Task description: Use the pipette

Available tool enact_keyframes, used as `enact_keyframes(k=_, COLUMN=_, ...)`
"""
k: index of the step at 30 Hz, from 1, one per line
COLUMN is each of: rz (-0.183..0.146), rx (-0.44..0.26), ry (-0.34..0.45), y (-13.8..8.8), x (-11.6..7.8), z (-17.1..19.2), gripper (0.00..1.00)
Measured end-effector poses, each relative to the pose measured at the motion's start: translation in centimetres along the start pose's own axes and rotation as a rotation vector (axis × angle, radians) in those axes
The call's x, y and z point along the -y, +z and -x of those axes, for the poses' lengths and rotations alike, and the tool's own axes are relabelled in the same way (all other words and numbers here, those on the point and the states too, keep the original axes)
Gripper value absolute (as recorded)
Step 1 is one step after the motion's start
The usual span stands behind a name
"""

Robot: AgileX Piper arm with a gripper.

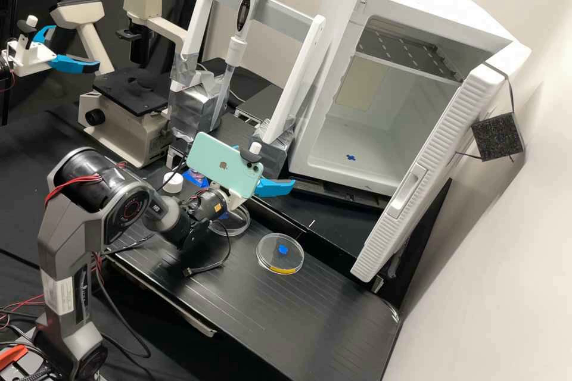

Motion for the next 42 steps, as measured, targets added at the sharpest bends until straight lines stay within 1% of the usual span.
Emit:
enact_keyframes(k=8, rz=0.0, rx=-0.001, ry=0.001, y=0.0, x=0.0, z=0.0, gripper=1.0)
enact_keyframes(k=11, rz=0.004, rx=-0.002, ry=0.0, y=0.1, x=0.0, z=0.9, gripper=1.0)
enact_keyframes(k=14, rz=0.008, rx=-0.018, ry=0.0, y=0.0, x=-0.2, z=2.6, gripper=1.0)
enact_keyframes(k=16, rz=-0.004, rx=-0.057, ry=0.021, y=-0.8, x=-0.7, z=4.1, gripper=1.0)
enact_keyframes(k=17, rz=-0.003, rx=-0.075, ry=0.032, y=-1.1, x=-1.0, z=4.6, gripper=1.0)
enact_keyframes(k=18, rz=-0.003, rx=-0.099, ry=0.041, y=-1.6, x=-1.1, z=5.1, gripper=1.0)
enact_keyframes(k=20, rz=-0.003, rx=-0.167, ry=0.063, y=-3.2, x=-1.6, z=6.3, gripper=1.0)
enact_keyframes(k=22, rz=-0.005, rx=-0.245, ry=0.067, y=-5.0, x=-1.7, z=7.1, gripper=1.0)
enact_keyframes(k=23, rz=0.001, rx=-0.289, ry=0.074, y=-6.1, x=-1.8, z=7.5, gripper=1.0)
enact_keyframes(k=25, rz=0.011, rx=-0.351, ry=0.077, y=-7.9, x=-2.2, z=7.8, gripper=1.0)
enact_keyframes(k=28, rz=0.025, rx=-0.429, ry=0.056, y=-11.2, x=-2.6, z=7.8, gripper=1.0)
enact_keyframes(k=29, rz=0.023, rx=-0.437, ry=0.056, y=-11.7, x=-2.8, z=7.8, gripper=1.0)
enact_keyframes(k=30, rz=0.029, rx=-0.452, ry=0.052, y=-12.9, x=-3.1, z=7.5, gripper=1.0)
enact_keyframes(k=31, rz=0.031, rx=-0.457, ry=0.053, y=-13.5, x=-3.3, z=7.3, gripper=1.0)
enact_keyframes(k=32, rz=0.026, rx=-0.464, ry=0.054, y=-14.3, x=-3.6, z=7.1, gripper=1.0)
enact_keyframes(k=34, rz=0.029, rx=-0.458, ry=0.046, y=-15.4, x=-3.9, z=6.6, gripper=1.0)
enact_keyframes(k=37, rz=0.032, rx=-0.465, ry=0.056, y=-17.3, x=-4.5, z=5.5, gripper=1.0)
enact_keyframes(k=40, rz=0.051, rx=-0.451, ry=0.042, y=-18.5, x=-4.5, z=4.2, gripper=1.0)
enact_keyframes(k=42, rz=0.071, rx=-0.433, ry=0.03, y=-19.4, x=-4.4, z=3.0, gripper=1.0)
